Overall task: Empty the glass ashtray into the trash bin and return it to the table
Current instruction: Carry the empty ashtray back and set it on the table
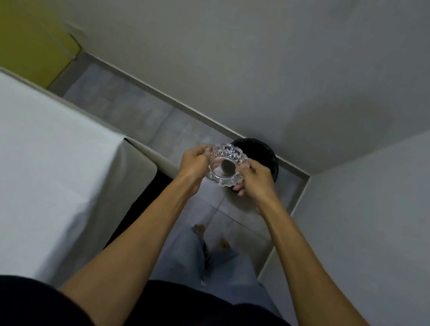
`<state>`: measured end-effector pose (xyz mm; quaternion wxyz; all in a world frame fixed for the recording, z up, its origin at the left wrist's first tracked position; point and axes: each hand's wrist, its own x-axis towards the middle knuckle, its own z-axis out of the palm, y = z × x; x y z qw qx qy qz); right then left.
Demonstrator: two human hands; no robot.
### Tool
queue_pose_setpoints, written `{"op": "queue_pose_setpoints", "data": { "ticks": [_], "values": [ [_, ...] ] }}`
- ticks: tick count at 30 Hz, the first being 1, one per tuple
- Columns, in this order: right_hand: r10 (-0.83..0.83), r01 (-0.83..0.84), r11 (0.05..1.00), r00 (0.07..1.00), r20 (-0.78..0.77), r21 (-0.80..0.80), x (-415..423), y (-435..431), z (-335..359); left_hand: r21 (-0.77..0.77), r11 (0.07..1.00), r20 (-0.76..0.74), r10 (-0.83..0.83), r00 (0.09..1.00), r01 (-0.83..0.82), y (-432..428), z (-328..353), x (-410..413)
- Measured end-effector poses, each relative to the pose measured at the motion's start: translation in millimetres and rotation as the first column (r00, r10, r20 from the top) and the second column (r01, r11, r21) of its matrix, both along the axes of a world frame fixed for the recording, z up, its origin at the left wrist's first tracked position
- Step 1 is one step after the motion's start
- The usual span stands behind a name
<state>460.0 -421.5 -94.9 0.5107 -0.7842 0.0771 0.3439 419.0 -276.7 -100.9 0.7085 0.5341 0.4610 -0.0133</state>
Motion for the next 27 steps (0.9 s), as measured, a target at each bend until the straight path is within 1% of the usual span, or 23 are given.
{"op": "queue_pose_setpoints", "data": {
  "ticks": [3, 6, 9, 11, 13, 15, 18, 21, 23, 25, 27],
  "values": [
    [0.116, -0.117, 0.993, 0.99, 0.079, 0.005, -3.8, 22.5, 23.5, 0.036, 0.99, 0.055, 0.135, 0.989, -0.137, 17.0, 21.1, -27.6],
    [0.2, -0.206, 0.978, 0.97, 0.138, 0.033, -13.2, 52.2, 40.3, 0.082, 0.968, 0.086, 0.229, 0.97, -0.236, 37.8, 36.9, -60.7],
    [0.295, -0.306, 0.951, 0.94, 0.174, 0.041, -31.4, 85.7, 60.6, 0.111, 0.933, 0.105, 0.331, 0.938, -0.342, 60.2, 50.4, -95.2],
    [0.373, -0.382, 0.924, 0.911, 0.177, 0.02, -45.9, 110.7, 71.5, 0.13, 0.897, 0.108, 0.411, 0.905, -0.423, 75.5, 59.5, -119.7],
    [0.466, -0.476, 0.88, 0.865, 0.187, 0.01, -60.5, 139.5, 78.8, 0.182, 0.852, 0.102, 0.481, 0.871, -0.491, 91.5, 66.5, -146.9],
    [0.564, -0.576, 0.818, 0.798, 0.212, -0.009, -77.8, 172.0, 84.6, 0.238, 0.797, 0.082, 0.553, 0.829, -0.555, 108.8, 72.6, -176.9],
    [0.662, -0.679, 0.734, 0.706, 0.253, -0.026, -110.8, 218.2, 93.8, 0.254, 0.731, 0.039, 0.646, 0.762, -0.633, 135.5, 82.5, -221.9],
    [0.73, -0.748, 0.662, 0.629, 0.269, -0.047, -144.7, 257.4, 100.3, 0.315, 0.671, 0.001, 0.707, 0.707, -0.671, 159.8, 88.8, -264.5],
    [0.776, -0.791, 0.609, 0.583, 0.241, -0.046, -165.5, 280.3, 104.8, 0.364, 0.636, -0.026, 0.737, 0.675, -0.68, 171.5, 94.3, -288.2],
    [0.808, -0.823, 0.567, 0.545, 0.221, -0.043, -184.0, 301.2, 106.6, 0.389, 0.598, -0.045, 0.772, 0.634, -0.701, 183.3, 97.2, -308.1],
    [0.823, -0.839, 0.543, 0.522, 0.223, -0.043, -202.6, 321.2, 105.9, 0.411, 0.56, -0.055, 0.803, 0.594, -0.719, 196.7, 97.5, -326.5]
  ]
}}
